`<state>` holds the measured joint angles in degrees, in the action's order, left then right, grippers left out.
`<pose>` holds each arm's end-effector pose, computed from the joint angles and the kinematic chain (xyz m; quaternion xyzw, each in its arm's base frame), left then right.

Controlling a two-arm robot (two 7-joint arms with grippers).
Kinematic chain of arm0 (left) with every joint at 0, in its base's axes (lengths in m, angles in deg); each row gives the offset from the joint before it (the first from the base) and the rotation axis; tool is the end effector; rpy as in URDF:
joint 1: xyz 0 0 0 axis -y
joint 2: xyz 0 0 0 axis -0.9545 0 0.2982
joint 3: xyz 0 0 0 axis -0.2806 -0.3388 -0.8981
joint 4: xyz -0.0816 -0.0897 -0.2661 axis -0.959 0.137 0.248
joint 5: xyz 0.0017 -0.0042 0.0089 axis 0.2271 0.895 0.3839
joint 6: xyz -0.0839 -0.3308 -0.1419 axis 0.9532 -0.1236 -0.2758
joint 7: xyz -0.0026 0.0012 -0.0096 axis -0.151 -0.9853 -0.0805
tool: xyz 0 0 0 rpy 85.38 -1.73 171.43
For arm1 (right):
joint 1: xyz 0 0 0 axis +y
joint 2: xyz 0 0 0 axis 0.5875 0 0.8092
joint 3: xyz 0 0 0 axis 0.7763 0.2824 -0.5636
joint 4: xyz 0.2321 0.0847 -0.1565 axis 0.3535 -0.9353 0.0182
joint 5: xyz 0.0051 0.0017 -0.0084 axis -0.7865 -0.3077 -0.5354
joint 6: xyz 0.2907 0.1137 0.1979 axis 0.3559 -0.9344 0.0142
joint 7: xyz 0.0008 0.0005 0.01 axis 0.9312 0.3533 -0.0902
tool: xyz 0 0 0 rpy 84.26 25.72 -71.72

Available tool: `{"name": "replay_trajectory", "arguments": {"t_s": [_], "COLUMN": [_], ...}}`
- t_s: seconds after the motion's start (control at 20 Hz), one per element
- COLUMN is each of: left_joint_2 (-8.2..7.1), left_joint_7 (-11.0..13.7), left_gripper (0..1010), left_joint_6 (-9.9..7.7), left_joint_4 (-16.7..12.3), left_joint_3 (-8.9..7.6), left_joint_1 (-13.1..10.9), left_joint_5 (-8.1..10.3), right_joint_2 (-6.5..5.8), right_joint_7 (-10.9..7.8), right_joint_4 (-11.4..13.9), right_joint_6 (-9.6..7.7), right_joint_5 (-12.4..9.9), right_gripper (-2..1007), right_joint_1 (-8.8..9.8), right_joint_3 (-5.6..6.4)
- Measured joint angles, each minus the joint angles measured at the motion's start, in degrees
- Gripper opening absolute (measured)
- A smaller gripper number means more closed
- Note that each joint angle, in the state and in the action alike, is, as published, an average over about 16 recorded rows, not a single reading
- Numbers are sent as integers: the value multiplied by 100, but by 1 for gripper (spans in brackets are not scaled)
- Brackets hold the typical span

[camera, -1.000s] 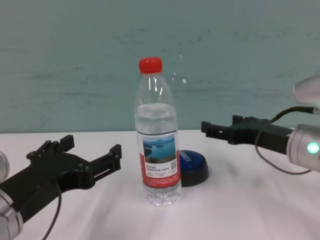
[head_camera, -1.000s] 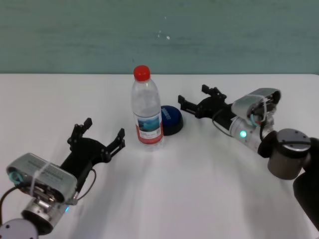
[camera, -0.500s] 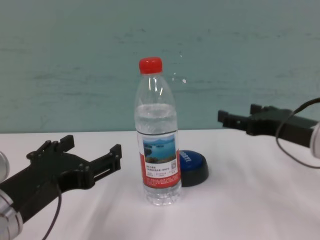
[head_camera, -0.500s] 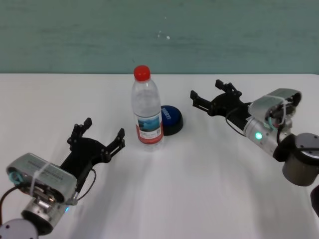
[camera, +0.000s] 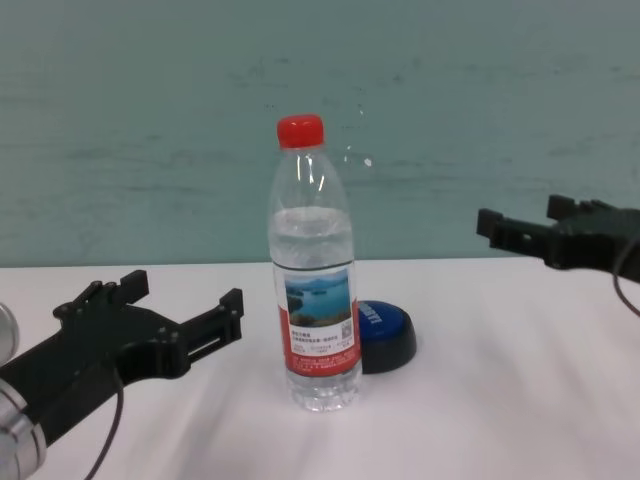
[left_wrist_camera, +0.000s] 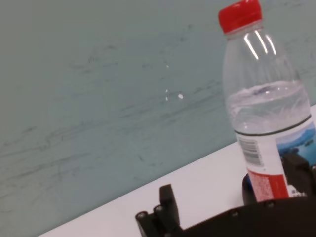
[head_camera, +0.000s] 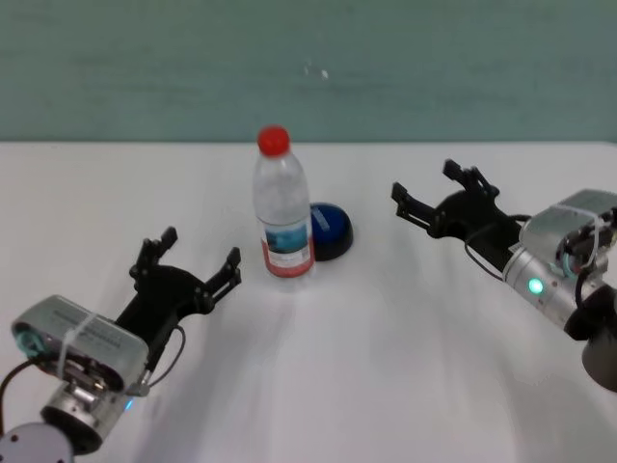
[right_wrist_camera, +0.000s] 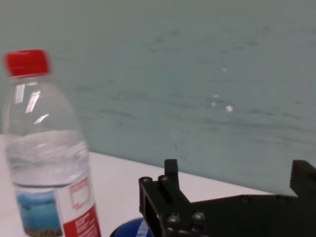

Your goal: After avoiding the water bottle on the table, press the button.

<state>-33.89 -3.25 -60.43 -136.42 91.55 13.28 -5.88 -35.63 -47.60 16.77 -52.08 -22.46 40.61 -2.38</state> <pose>0.3616 0.0049 -0.3227 0.0686 -0.1420 0.5413 0.8259 0.4457 -0.0180 -0.2633 0.0199 -0.0097 -0.4768 0.8787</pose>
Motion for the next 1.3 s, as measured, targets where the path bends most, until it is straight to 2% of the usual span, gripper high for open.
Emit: {"name": "replay_trajectory", "arguments": {"t_s": [0.35,0.65,1.05,1.3], "left_joint_2": [0,0,0,0], "left_joint_7": [0,0,0,0], "left_gripper": [1000,1000,1000,1000], "left_joint_6": [0,0,0,0], "left_joint_4": [0,0,0,0], "left_joint_3": [0,0,0,0], "left_joint_1": [0,0,0,0], "left_joint_5": [0,0,0,0], "right_joint_2": [-206,-214,-54,39], "right_joint_7": [79,147,215,249], "right_joint_4": [652,898,854,729], "right_joint_6": [-53,-42,14,99], "right_joint_5": [-74,-140,-177,-72], "right_gripper": [1004,1004,1004,1004], "right_joint_1": [600,931,1053,1041], "right_joint_3": [87,101,13,-84]}}
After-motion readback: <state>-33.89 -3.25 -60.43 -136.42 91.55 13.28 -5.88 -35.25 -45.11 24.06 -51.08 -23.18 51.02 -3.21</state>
